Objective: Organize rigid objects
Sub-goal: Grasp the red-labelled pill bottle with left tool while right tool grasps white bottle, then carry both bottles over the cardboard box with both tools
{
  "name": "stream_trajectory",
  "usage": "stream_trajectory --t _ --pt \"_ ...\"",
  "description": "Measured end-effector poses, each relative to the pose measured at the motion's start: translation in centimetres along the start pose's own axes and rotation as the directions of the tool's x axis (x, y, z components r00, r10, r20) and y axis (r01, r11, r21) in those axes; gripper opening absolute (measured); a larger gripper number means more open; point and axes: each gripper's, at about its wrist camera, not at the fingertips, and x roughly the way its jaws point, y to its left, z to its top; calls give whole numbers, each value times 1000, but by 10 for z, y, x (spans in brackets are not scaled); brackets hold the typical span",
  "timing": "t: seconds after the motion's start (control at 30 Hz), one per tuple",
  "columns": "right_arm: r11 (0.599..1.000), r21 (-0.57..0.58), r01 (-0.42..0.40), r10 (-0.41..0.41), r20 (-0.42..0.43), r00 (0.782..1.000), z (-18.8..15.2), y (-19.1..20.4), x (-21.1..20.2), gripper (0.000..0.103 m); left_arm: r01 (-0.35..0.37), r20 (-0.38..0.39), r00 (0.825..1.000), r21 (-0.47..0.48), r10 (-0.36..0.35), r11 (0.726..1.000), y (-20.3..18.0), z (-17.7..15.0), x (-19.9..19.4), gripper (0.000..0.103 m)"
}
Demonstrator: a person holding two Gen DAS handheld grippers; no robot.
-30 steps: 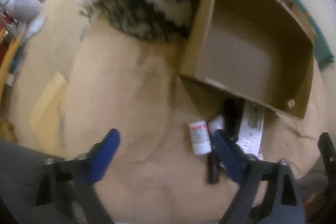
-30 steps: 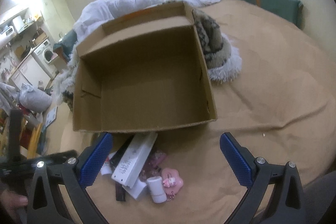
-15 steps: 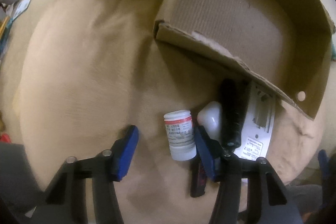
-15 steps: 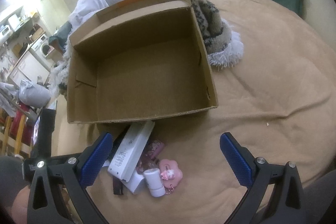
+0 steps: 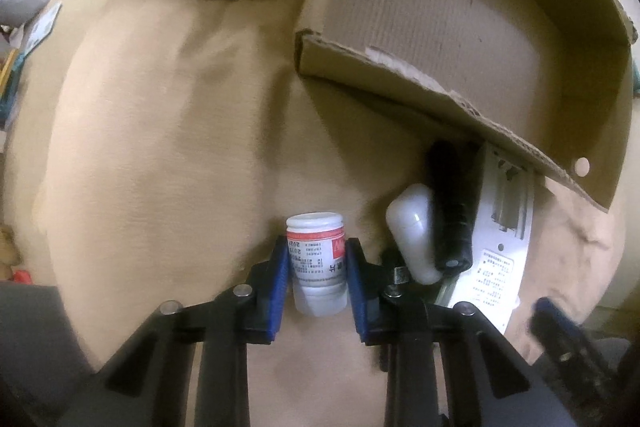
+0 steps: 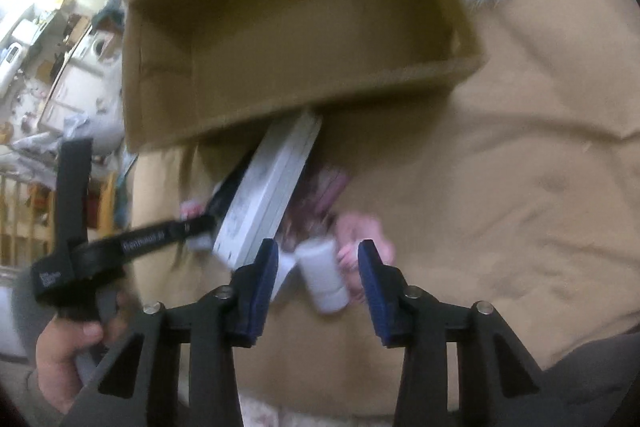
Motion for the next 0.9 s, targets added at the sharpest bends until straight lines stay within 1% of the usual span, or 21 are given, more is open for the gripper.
stream_trajectory --t 0.07,0.17,0.2,0.3,0.33,0.4,0.47,0.6,0.9 --pt "1000 -4 4 -4 -35 999 -3 2 8 44 -9 6 1000 3 9 1000 -1 -5 -4 25" --pt "1000 -24 12 -13 -59 998 -4 6 14 44 -15 12 1000 -1 15 1000 -5 -13 -11 25" --pt "1000 -24 15 -17 -73 997 -3 8 16 43 -13 12 1000 -5 13 1000 1 -14 -16 25" --pt "1000 -9 26 -27 -115 993 -3 5 29 38 -14 12 1000 -13 14 1000 3 -6 -19 25" --pt "1000 3 22 -22 -120 993 -3 3 31 37 -11 11 1000 -17 11 1000 15 -3 -28 25" --pt "1000 21 9 -6 -119 993 -5 0 31 37 -8 12 1000 -23 8 1000 17 2 -25 25" --pt "999 32 -12 16 -117 993 -5 -2 31 28 -5 14 1000 -28 5 1000 25 3 -28 25" --pt "1000 0 2 -2 -108 994 -5 0 32 28 -1 20 1000 -36 2 999 34 3 -35 25" --pt "1000 -8 -4 4 -51 999 -10 5 17 28 -13 51 999 -23 14 1000 49 -3 -52 25"
